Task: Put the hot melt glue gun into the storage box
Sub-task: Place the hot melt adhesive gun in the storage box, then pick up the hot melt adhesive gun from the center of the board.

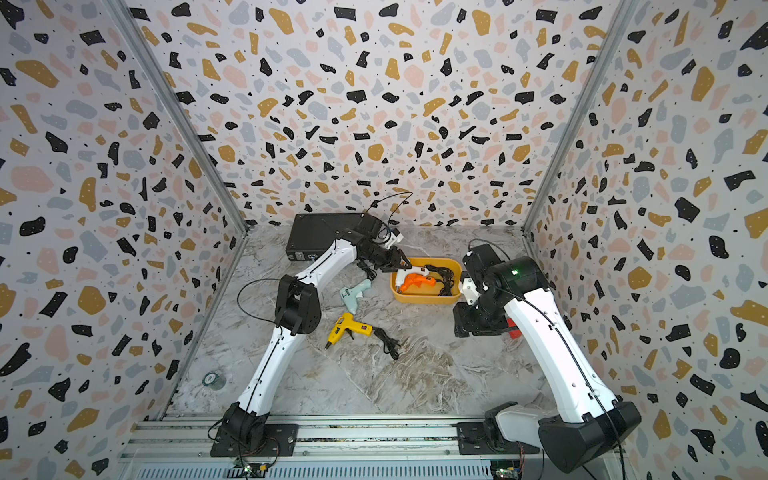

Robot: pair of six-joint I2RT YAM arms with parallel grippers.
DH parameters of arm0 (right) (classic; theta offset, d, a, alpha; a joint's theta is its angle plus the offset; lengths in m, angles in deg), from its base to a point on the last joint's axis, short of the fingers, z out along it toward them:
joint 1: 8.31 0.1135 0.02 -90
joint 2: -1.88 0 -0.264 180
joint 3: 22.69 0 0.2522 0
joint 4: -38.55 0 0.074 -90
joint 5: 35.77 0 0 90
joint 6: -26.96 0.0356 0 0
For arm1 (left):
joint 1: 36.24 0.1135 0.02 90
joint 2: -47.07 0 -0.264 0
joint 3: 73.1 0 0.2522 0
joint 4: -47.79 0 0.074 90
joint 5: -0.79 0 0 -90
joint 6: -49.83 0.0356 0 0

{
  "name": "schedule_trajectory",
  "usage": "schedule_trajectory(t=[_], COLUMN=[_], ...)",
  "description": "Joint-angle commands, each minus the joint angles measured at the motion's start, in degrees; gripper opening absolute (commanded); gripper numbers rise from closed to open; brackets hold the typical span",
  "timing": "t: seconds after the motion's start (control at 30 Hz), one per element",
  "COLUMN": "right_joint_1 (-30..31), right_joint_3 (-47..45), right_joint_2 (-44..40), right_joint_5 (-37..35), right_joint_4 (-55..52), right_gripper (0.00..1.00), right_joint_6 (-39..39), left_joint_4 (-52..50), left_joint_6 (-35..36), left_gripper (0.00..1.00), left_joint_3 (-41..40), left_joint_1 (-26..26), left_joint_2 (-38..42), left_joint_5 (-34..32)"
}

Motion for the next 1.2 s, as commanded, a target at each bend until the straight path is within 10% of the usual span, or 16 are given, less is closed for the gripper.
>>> schedule_trajectory(t=[0.0, 0.2, 0.67, 1.17], right_joint_1=[-0.3, -0.2, -0.2, -0.2], right_joint_3=[0.0, 0.2, 1.1, -5.0], right_joint_2=[-0.2, -0.3, -1.6, -4.7], right_joint_5=[0.0, -0.2, -0.6, 1.3], right_joint_4=[-1.0, -1.0, 0.1, 8.1], right_gripper=[0.57, 0.57, 0.57, 0.56], right_joint_6=[-0.2, 0.0, 0.8, 2.8], left_joint_4=[0.4, -0.7, -4.9, -6.0], left_joint_6=[0.4, 1.4, 5.1, 7.7], left_gripper=[0.58, 0.73, 0.70, 0.68], left_joint_3=[1.0, 0.5, -4.1, -65.8], left_joint_1=[0.2, 0.1, -0.3, -0.3], left_joint_2=[1.7, 4.2, 20.4, 62.2], left_joint_5=[-2.7, -4.8, -15.6, -39.8])
